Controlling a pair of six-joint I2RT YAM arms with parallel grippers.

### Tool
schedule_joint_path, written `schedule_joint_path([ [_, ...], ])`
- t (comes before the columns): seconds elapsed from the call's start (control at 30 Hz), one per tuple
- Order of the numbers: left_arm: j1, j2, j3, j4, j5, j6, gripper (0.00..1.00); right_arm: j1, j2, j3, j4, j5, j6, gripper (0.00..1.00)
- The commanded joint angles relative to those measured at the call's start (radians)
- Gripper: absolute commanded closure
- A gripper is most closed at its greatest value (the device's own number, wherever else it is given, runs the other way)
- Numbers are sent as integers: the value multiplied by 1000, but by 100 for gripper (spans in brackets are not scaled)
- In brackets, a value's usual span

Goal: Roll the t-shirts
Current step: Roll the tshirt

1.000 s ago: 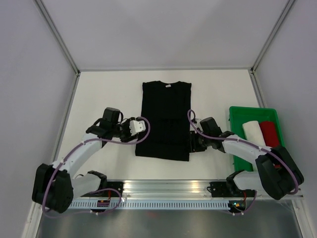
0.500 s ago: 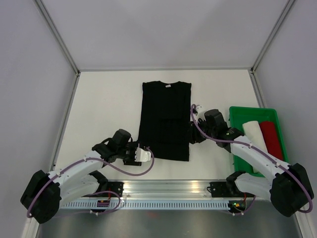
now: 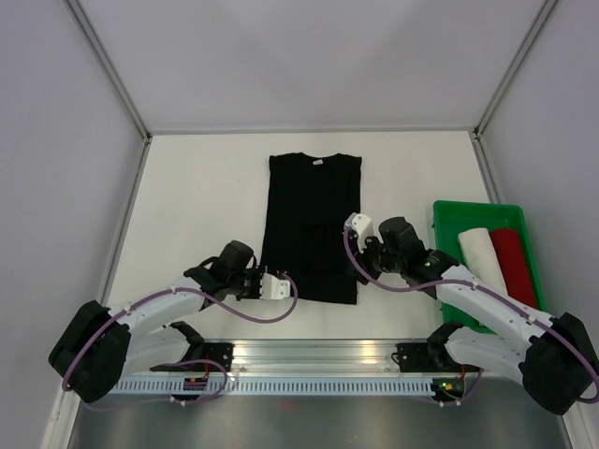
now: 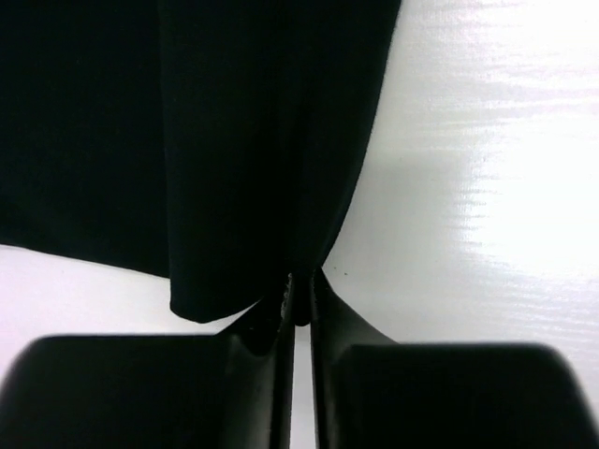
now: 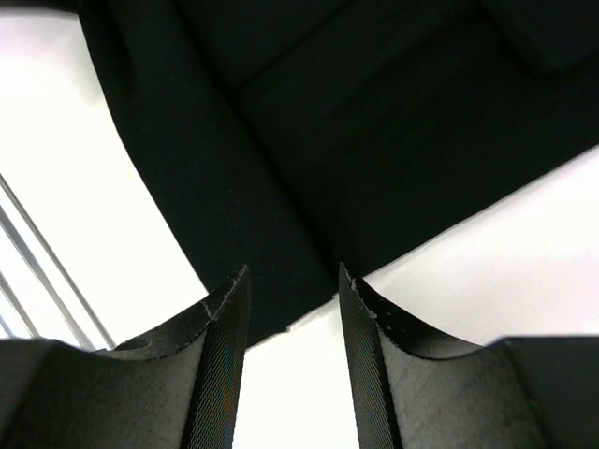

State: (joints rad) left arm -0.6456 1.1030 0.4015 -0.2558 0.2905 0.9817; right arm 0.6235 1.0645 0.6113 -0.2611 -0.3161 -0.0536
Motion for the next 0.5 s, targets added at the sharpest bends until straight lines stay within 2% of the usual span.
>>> schedule_joint_path([
  [0.0,-3,14,5,20,12,-24,97,25,-40,-19,13,-11,-297,51],
  [0.13,7,4,55,-51,35,-66,98,106,-31,-36,-70,28,-466,47],
  [0.2,20,1,88,-95,71,-109,98,186,0,-56,-79,52,-479,46],
  [0.37,29,0,108,-111,95,-149,98,369,104,-84,-27,256,-445,46],
  [0.47,34,-2,106,-117,95,-146,98,406,149,-84,-4,310,-427,45],
])
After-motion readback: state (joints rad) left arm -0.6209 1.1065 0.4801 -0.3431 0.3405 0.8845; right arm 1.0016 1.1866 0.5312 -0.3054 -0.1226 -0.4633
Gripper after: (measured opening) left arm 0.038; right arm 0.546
